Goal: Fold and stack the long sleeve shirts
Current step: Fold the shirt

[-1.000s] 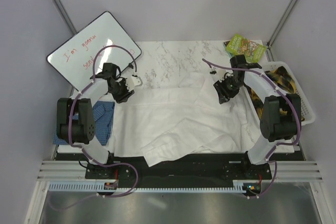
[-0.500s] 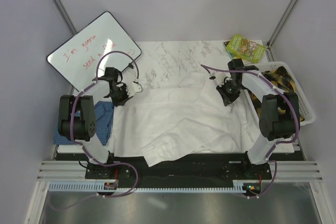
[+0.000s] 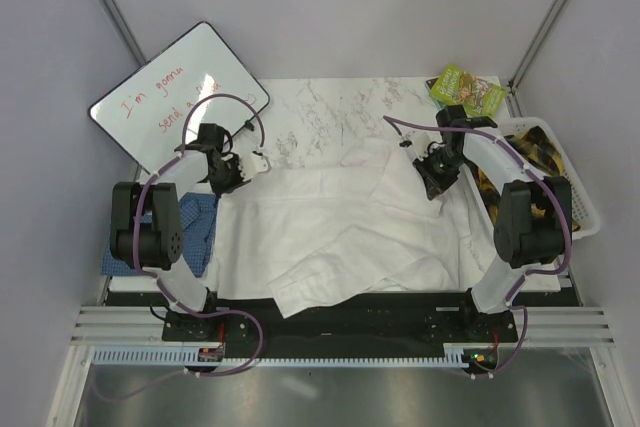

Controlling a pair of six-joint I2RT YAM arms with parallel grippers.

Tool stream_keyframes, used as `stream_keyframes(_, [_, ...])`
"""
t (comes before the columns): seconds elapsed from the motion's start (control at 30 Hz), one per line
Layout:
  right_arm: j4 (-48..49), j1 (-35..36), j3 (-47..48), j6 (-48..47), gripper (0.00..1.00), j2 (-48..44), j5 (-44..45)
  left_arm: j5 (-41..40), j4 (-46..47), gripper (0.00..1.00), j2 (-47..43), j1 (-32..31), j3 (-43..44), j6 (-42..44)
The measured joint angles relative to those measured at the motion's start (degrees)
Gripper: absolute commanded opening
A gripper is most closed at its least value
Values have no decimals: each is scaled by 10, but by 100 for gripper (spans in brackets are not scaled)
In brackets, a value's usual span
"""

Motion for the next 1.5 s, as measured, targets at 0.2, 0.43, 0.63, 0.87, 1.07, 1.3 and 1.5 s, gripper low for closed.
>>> stream_keyframes(0.2, [-21,-3,21,-8,68,9,-8,2,-8,50,-4,0,0,10])
stream_keyframes(0.43, [11,-3,212,57,73,46,-67,90,-33,61,-95,-5,7,-16])
stream_keyframes(0.63, [81,34,397,100,73,184,-69,133,-34,85,-105,-7,45,-66])
stream_keyframes(0.87, [108,97,437,101,83,323,-23,163,-39,100,-106,-7,47,-105])
stream_keyframes(1.07, [116,118,437,98,80,366,4,177,-40,100,-116,-7,42,-118])
stream_keyframes(1.3, [133,116,437,97,46,388,8,178,-42,100,-116,-7,41,-122])
stream_keyframes(1.5, [141,116,453,98,0,403,7,178,-42,100,-116,-7,41,-127])
